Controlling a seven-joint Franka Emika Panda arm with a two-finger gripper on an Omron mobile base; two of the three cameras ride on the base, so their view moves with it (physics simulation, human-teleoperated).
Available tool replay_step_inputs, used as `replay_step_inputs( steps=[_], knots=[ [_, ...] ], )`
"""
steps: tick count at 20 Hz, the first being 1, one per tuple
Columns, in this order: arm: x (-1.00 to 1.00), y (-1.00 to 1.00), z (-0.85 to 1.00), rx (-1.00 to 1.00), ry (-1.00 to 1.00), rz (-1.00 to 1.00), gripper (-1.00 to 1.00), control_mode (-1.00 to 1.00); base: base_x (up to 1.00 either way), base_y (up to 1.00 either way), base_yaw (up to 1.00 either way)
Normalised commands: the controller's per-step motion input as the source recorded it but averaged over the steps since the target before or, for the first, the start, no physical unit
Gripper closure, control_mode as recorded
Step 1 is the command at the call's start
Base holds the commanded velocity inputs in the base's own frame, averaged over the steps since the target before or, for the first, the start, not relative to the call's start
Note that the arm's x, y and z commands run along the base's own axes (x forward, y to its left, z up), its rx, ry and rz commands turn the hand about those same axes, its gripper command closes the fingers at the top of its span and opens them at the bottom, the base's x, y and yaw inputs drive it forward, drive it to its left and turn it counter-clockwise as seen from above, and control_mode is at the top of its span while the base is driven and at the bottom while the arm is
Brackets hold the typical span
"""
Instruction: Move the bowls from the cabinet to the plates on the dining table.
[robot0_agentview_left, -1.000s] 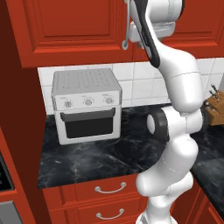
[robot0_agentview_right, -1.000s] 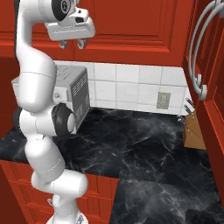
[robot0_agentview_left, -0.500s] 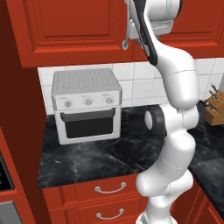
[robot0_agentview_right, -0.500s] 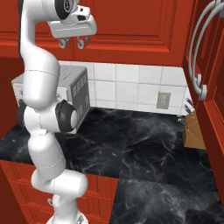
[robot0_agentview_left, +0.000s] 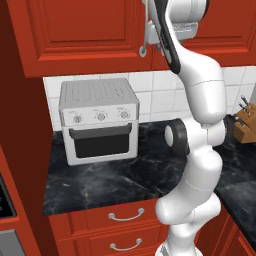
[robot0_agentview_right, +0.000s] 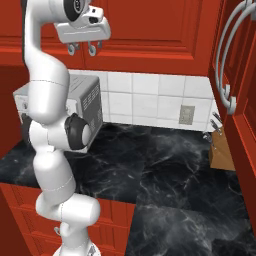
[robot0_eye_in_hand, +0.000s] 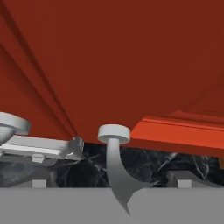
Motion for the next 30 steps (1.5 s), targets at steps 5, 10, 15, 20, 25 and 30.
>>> replay_step_inputs(
  steps=[5,10,15,20,25,30],
  knots=[
    [0.09,0.0,-0.3,0.03,-0.44,0.16,-1.0,-1.0,0.0,0.0,0.0],
    [0.01,0.0,-0.19,0.05,-0.49,0.19,-1.0,-1.0,0.0,0.0,0.0],
    [0.22,0.0,-0.21,0.05,-0.26,0.07,-1.0,-1.0,0.0,0.0,0.0],
    [0.34,0.01,-0.22,0.0,-0.09,0.01,-1.0,-1.0,0.0,0.0,0.0],
    [0.32,0.1,-0.13,0.0,-0.09,-0.04,-1.0,-1.0,0.0,0.0,0.0],
    [0.17,0.07,-0.21,0.02,-0.09,-0.09,1.0,-1.0,0.0,0.0,0.0]
  ],
)
